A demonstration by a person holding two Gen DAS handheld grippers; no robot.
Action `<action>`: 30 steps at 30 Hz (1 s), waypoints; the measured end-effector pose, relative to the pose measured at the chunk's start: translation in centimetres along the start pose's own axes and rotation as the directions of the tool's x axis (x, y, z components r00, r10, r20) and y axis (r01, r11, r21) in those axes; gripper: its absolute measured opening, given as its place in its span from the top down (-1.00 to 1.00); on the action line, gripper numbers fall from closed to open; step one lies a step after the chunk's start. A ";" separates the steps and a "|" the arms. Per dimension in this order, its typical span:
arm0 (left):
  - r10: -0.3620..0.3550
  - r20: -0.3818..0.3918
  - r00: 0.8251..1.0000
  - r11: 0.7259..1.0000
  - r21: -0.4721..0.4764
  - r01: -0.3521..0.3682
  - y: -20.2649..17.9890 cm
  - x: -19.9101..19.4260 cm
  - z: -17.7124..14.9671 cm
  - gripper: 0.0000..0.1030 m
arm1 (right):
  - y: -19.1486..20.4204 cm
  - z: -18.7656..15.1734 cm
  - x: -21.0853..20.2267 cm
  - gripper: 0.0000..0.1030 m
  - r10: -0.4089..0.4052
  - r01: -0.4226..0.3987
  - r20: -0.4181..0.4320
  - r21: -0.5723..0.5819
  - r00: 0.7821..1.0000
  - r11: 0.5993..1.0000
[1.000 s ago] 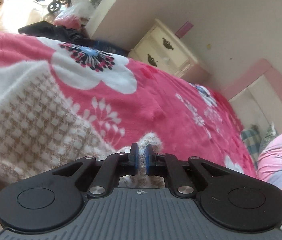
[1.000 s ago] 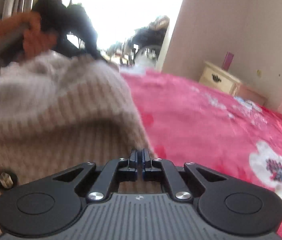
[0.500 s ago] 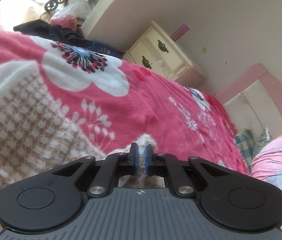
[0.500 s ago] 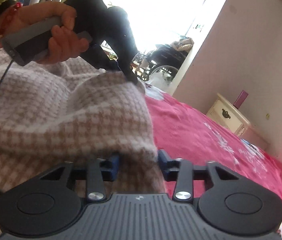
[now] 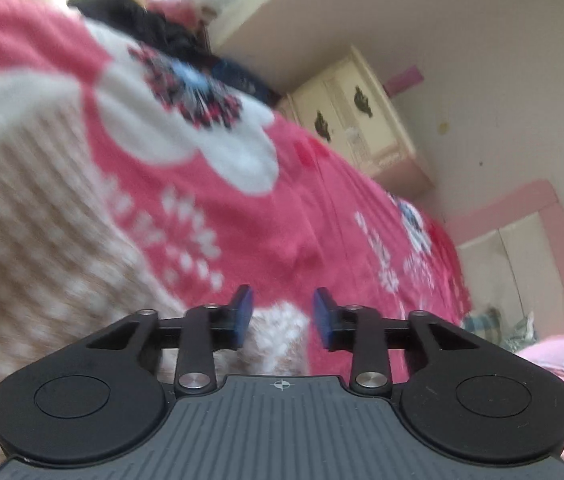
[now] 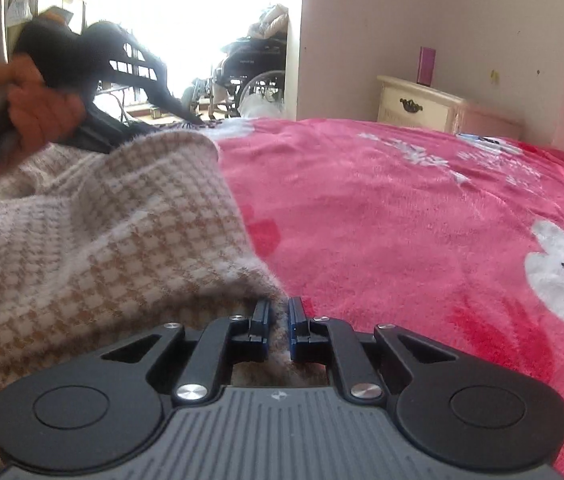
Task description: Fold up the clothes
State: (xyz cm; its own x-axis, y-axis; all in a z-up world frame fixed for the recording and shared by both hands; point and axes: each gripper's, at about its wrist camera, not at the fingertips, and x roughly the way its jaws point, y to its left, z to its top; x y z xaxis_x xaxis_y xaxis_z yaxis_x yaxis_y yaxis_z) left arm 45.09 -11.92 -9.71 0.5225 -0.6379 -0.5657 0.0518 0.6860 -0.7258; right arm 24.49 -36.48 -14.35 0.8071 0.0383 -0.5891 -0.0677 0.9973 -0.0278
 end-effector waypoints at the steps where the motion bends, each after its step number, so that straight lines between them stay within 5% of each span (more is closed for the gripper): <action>1: -0.004 0.005 1.000 1.000 0.001 0.004 0.2 -1.1 0.3 0.34 | 0.1 0.0 0.1 0.81 -0.004 0.004 -0.002 -0.006 1.000 1.000; 7: -0.037 0.039 0.999 0.999 0.003 0.037 2.2 -11.0 0.0 0.28 | 0.2 0.4 0.8 0.77 -0.020 0.019 -0.029 -0.029 0.999 0.999; 14: -0.022 0.089 0.996 1.000 0.014 0.021 3.4 -22.4 -5.4 0.21 | 0.3 2.2 -1.7 0.70 -0.040 0.042 -0.075 0.033 0.996 0.999; 20: 0.082 0.073 0.994 0.996 0.040 -0.085 6.3 -27.7 -10.2 0.12 | 2.7 1.5 -9.2 0.65 0.099 -0.081 -0.072 0.214 0.993 0.974; 24: 0.199 0.036 0.979 0.975 0.095 -0.202 7.7 -27.9 -12.7 0.05 | 5.2 -0.5 -12.6 0.47 0.276 -0.220 -0.075 0.425 0.958 0.878; 27: 0.265 0.024 0.964 0.956 0.121 -0.266 8.5 -27.3 -14.2 0.04 | 7.1 -2.4 -13.1 0.30 0.394 -0.282 -0.057 0.605 0.917 0.745; 30: 0.245 -0.026 0.969 0.966 0.097 -0.241 9.6 -26.2 -15.5 0.04 | 8.9 -4.2 -12.7 0.25 0.448 -0.272 -0.047 0.738 0.893 0.618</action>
State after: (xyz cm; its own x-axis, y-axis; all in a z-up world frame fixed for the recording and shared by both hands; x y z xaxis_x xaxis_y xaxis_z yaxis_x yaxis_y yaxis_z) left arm 18.75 5.96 -7.91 0.4973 -0.4595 -0.7359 0.0069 0.8503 -0.5263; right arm 11.20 -28.34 -10.53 0.6626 0.4784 -0.5763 0.1716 0.6520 0.7386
